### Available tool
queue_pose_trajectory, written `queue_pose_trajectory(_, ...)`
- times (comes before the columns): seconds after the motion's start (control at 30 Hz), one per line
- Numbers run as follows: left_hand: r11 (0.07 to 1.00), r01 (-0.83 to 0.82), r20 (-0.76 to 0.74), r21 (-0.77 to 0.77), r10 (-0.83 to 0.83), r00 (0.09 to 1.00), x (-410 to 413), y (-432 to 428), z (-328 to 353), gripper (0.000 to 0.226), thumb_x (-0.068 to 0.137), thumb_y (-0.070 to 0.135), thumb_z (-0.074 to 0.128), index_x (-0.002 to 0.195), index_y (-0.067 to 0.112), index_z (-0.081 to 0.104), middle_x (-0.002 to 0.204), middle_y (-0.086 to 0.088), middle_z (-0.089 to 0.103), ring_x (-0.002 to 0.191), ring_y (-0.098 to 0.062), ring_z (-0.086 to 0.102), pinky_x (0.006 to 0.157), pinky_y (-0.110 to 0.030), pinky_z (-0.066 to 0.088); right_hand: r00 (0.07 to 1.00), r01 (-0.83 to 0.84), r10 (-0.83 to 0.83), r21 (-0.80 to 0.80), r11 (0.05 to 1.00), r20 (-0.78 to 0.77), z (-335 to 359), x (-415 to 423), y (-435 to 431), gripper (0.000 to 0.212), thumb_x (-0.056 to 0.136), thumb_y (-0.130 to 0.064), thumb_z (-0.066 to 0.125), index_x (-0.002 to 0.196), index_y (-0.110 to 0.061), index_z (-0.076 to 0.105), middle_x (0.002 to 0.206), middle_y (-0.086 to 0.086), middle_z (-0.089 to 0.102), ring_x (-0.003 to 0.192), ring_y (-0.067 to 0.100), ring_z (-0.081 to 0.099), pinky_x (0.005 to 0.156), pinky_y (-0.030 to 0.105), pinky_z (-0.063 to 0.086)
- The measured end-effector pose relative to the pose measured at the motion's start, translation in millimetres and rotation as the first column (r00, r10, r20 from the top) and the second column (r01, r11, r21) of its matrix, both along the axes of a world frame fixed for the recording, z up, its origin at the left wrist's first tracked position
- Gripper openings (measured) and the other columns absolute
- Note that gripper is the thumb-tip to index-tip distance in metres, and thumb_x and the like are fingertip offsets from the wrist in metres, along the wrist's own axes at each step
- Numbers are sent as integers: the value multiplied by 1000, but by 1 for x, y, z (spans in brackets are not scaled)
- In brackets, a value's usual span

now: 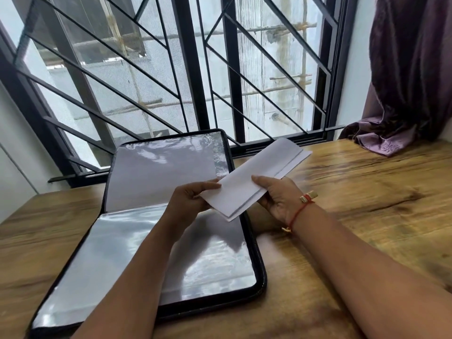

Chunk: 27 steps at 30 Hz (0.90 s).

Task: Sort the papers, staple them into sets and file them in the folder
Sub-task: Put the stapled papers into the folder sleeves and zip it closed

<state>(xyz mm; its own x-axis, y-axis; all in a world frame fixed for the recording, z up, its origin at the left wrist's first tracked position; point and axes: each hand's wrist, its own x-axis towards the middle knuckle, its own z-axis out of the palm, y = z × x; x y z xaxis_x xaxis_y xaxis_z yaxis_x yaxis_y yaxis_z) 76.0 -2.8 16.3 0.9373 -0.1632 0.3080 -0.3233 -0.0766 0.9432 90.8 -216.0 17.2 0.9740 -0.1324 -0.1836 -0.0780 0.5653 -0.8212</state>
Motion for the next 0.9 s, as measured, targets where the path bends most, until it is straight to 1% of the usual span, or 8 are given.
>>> queue_pose_trajectory(0.13,942,-114,45,314,105,993,3,12,2,41,85,13,69,124,25,63,114,9,71,91,-8,66,80,-24,54,978,202,-205,-89,975,-27,-2,9,-15,34,75,-3,82,104,-3,65,96,15,74,81,31,73,70,46,62)
queue_pose_trajectory(0.23,767,-113,95,632,68,993,2,11,-1,38,78,44,82,107,27,64,104,11,63,83,-6,57,74,-15,44,946,321,-325,-213,923,21,-3,10,-23,35,75,-13,84,105,-12,66,98,4,72,87,21,70,75,34,59)
queue_pose_trajectory(0.37,526,-77,87,847,4,996,2,4,-8,73,46,86,64,98,35,58,106,10,55,102,-13,50,92,-31,42,924,380,-373,-295,877,80,0,8,-21,27,78,-17,82,83,-22,56,89,-3,67,82,17,66,67,27,54)
queue_pose_trajectory(0.43,563,-55,59,824,11,998,4,7,-7,65,47,82,72,92,36,58,104,9,58,100,-11,52,89,-32,44,915,399,-393,-352,847,92,1,9,-20,27,77,-21,83,82,-22,56,89,-1,66,82,18,66,64,25,52)
queue_pose_trajectory(0.53,621,-30,51,784,-16,999,2,6,-2,38,67,47,89,86,25,65,92,9,63,75,10,54,67,-12,39,902,424,-419,-400,813,103,1,10,-20,28,77,-25,83,84,-22,55,94,0,67,85,20,65,64,24,51)
queue_pose_trajectory(0.6,643,-16,45,765,-29,999,0,6,0,24,75,32,87,82,21,67,85,9,65,62,13,52,59,-10,38,898,431,-427,-406,806,105,1,11,-21,28,76,-26,83,87,-22,57,97,1,67,88,22,66,69,28,54)
queue_pose_trajectory(0.73,687,-58,58,725,23,998,2,9,-1,15,85,28,79,80,16,71,77,7,70,58,8,54,63,-19,42,896,425,-437,-430,796,77,2,9,-24,32,79,-25,80,102,-15,61,102,3,68,94,25,66,84,36,57)
queue_pose_trajectory(0.9,777,-90,23,623,97,995,4,14,1,21,91,24,73,75,11,71,69,-8,68,60,-12,53,66,-27,43,900,419,-433,-381,824,52,10,-6,-25,26,77,-18,79,82,-23,54,94,0,67,95,27,68,89,46,58)
